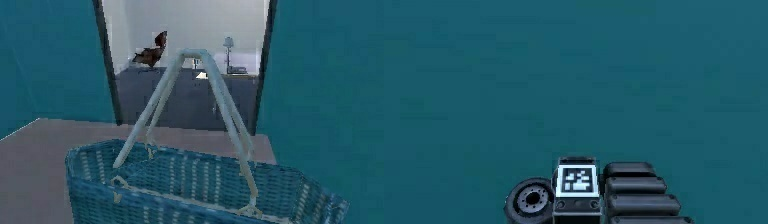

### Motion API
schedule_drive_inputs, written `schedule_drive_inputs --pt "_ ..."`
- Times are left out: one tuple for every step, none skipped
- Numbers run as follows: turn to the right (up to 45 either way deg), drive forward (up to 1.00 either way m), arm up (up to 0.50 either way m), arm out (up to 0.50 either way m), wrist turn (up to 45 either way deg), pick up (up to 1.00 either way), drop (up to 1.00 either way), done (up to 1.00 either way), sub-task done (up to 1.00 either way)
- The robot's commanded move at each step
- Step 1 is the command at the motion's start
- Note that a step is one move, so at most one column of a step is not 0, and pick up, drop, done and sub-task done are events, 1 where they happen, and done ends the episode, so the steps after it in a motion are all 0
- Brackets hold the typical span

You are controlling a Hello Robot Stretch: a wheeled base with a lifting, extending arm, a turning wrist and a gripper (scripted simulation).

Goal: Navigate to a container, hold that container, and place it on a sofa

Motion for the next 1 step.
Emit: schedule_drive_inputs --pt "3.0 0.00 0.00 0.00 0.0 0.00 0.00 0.00 0.00"
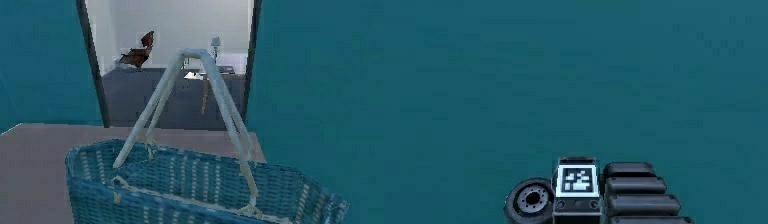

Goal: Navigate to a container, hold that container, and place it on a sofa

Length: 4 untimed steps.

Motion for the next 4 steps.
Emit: schedule_drive_inputs --pt "0.0 0.50 0.00 0.00 0.0 0.00 0.00 0.00 0.00" --pt "-12.0 0.00 0.00 0.00 0.0 0.00 0.00 0.00 0.00" --pt "0.0 1.00 0.00 0.00 0.0 0.00 0.00 0.00 0.00" --pt "-3.0 0.00 0.00 0.00 0.0 0.00 0.00 0.00 0.00"
